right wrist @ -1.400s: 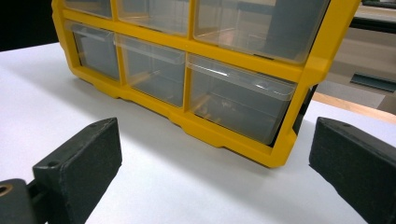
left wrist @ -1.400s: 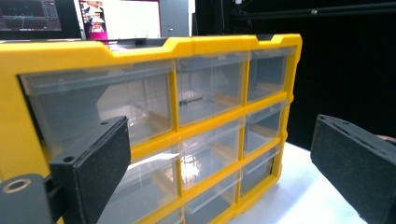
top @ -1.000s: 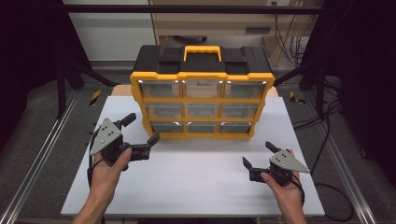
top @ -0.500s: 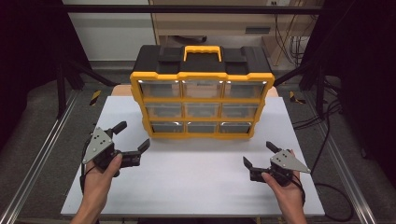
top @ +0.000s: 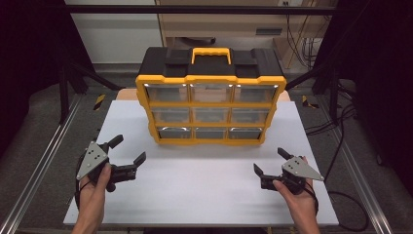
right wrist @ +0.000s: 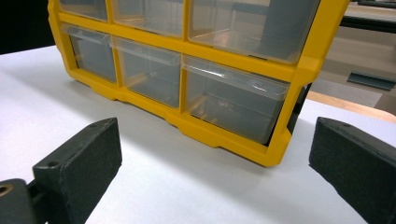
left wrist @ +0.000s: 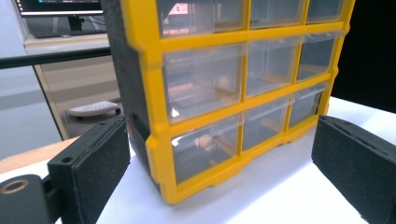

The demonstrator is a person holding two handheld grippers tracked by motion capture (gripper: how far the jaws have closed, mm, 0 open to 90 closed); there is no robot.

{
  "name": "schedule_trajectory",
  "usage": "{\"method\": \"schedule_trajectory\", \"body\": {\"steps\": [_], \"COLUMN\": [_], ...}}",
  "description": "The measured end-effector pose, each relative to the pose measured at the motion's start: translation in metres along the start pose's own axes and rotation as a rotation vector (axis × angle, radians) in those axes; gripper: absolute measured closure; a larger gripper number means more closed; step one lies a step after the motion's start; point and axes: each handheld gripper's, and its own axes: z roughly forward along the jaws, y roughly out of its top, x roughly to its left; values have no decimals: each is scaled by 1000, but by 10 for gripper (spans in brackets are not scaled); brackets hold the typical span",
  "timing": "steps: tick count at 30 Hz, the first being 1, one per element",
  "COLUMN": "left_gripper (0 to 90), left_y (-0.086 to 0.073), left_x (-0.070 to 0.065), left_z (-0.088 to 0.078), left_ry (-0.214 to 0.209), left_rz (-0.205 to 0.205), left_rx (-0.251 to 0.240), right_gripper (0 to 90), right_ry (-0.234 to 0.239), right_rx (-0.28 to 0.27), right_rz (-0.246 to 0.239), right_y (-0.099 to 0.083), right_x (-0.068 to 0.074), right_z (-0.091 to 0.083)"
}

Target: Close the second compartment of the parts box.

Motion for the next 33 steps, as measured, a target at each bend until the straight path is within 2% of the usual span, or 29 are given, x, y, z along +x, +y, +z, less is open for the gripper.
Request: {"method": "schedule_trajectory", "body": {"steps": [12,17,21,33], "left_gripper": [42,41,42,42], "left_y": [-22,-28,-33,-53], "left_x": [16,21,22,18], "left_z": [-18,-21,-22,-18], "left_ry": [36,49,51,31], "left_rz": [-21,-35,-21,-31], "left_rx": [23,13,28,50], "right_gripper": [28,28,31,32], "right_ry": [-1,7,18,17], "right_rx": [-1,-9,-11,-19], "right_rz": [2,0,-5,8], "right_y": [0,1,1,0], "right_x": [-1,-2,-3,-11], "right_z": [-1,-2,-3,-6]}}
